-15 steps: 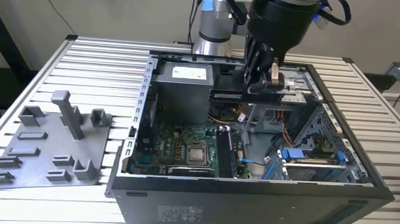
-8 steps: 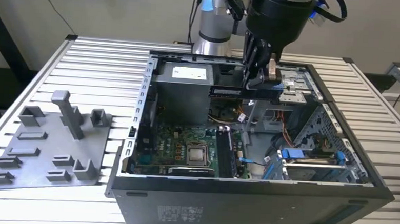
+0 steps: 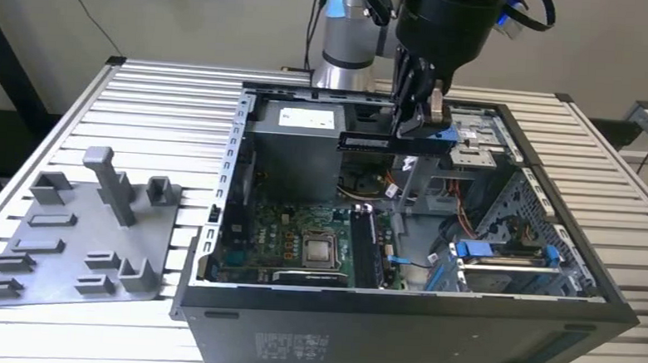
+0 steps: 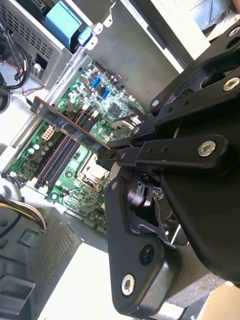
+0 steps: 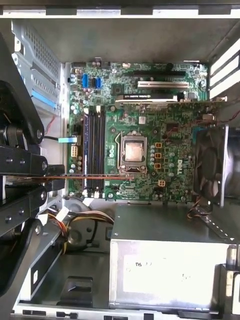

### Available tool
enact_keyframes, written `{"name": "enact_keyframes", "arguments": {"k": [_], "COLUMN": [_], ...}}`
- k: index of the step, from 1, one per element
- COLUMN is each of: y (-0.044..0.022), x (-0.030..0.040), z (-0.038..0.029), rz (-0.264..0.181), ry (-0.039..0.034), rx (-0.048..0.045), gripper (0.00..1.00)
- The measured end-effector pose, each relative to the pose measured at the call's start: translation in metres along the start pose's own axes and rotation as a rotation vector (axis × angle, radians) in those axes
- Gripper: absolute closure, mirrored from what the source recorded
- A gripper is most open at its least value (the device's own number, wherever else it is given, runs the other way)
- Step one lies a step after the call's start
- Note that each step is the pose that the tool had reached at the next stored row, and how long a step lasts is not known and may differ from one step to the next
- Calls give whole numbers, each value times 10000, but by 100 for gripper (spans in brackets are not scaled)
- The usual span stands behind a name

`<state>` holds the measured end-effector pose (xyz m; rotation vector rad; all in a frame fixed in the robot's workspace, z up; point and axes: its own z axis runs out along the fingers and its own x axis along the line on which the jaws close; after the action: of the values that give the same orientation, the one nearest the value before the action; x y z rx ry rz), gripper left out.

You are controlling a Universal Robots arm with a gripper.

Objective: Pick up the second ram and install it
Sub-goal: 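Pick up the second ram and move it above second insertion slot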

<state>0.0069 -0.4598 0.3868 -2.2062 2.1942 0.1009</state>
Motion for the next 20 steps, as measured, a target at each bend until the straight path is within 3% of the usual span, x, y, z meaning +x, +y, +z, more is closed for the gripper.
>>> {"name": "enact_keyframes", "arguments": {"k": [20], "y": [-3], "x": [-378], "z": [45], "rz": [294], "ry": [-7], "rx": [20], "gripper": [86]}}
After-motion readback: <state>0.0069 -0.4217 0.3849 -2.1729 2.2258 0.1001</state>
